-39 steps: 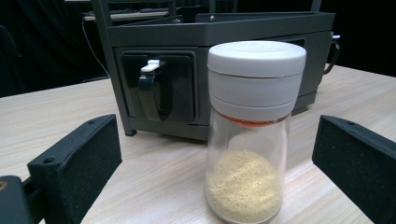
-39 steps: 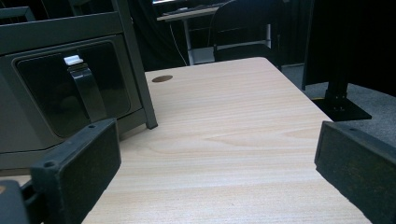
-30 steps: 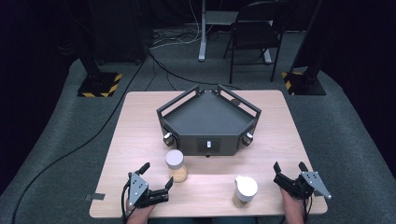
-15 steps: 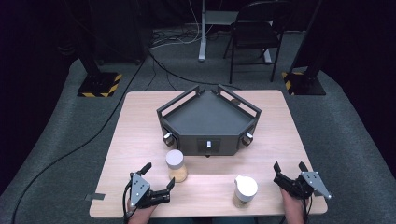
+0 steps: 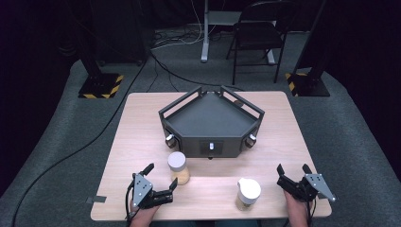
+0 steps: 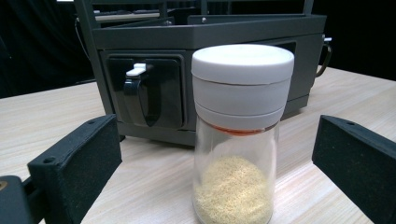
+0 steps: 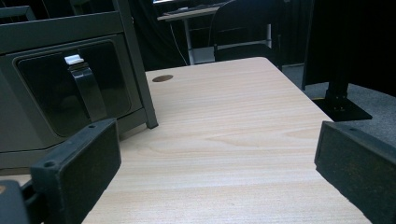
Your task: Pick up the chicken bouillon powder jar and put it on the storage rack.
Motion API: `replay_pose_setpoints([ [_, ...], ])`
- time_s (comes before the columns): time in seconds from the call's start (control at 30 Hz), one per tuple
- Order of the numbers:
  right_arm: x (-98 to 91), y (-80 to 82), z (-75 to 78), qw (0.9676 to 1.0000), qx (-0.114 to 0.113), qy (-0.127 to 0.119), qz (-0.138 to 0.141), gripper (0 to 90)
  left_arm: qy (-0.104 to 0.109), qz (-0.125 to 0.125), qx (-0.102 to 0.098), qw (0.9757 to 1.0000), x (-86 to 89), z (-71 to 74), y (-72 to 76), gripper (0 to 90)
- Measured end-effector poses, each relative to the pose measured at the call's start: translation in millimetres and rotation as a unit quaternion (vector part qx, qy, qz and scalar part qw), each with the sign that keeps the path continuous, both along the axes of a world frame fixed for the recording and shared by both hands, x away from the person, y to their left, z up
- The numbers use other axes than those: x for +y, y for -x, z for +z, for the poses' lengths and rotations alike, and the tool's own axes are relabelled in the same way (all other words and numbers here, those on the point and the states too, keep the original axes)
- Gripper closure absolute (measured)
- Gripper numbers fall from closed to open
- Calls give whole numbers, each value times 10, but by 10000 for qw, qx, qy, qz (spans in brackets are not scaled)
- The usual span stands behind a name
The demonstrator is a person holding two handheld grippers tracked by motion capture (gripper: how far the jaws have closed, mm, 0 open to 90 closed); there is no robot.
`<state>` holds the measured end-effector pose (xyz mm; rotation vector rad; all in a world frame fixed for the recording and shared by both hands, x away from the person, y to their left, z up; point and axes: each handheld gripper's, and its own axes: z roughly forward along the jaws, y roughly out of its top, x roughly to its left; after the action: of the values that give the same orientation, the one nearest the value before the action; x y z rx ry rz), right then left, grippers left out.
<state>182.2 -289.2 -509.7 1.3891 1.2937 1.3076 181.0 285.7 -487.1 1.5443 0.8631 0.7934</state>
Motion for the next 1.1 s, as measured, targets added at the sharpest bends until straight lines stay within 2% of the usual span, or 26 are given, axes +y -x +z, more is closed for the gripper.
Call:
replay_pose_setpoints([
  [0.87,-7,2,-4,10000,-8,-24,4,0,49,-53,-11,10000,-58,24,-102,6],
  [1.1,-13,2,-2,10000,2,-49,10,0,33,-98,-18,9999,-112,27,-167,6],
])
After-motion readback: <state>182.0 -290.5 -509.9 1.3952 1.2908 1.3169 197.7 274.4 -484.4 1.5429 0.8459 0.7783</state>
